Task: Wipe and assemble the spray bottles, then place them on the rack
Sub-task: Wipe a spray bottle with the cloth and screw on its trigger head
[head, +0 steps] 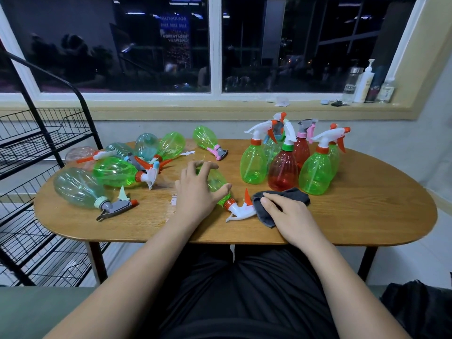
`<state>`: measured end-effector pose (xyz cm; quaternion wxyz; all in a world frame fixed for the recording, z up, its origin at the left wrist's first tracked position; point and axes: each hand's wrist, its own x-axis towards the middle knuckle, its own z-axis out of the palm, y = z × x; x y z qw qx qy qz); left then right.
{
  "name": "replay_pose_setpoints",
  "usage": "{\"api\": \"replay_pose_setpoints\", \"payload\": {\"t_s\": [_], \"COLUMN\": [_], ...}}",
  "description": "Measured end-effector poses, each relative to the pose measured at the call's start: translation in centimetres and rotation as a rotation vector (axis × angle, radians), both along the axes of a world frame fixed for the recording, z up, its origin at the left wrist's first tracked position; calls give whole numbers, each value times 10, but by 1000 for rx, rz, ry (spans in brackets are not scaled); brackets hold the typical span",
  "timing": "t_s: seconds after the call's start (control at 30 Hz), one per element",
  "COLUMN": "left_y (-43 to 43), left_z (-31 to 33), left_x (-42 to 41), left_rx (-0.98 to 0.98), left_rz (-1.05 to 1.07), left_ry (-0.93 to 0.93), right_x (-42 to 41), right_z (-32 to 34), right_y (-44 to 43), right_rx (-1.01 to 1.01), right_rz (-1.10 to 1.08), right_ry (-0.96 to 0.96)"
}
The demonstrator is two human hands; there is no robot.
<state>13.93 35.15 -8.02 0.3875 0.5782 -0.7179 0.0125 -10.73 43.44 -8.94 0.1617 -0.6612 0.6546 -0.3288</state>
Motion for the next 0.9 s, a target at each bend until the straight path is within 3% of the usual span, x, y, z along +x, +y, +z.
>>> {"api": "replay_pose_setpoints", "payload": {"t_s": [0.2, 0.37, 0.47, 0.6, 0.9], "left_y": [-1, 0, 1, -1, -1], "left_z": [-1, -1, -1, -2, -1], "left_x": [2, 4, 6, 9, 9], "left_rx": [15, 18, 16, 6, 3], "left_rz": [-38, -36, -31, -33, -76], "left_ry": [87, 146, 198, 248, 355], "right_x": [-13, 0, 12, 22, 41], "right_z": [-5, -6, -3, 4, 21], "right_y": [-10, -1, 7, 10, 14], "right_rx": [-40, -276, -281, -160, -183], "right_rz": [-66, -48, -53, 18, 111], "right_ry": [35, 139, 157, -51, -391]}}
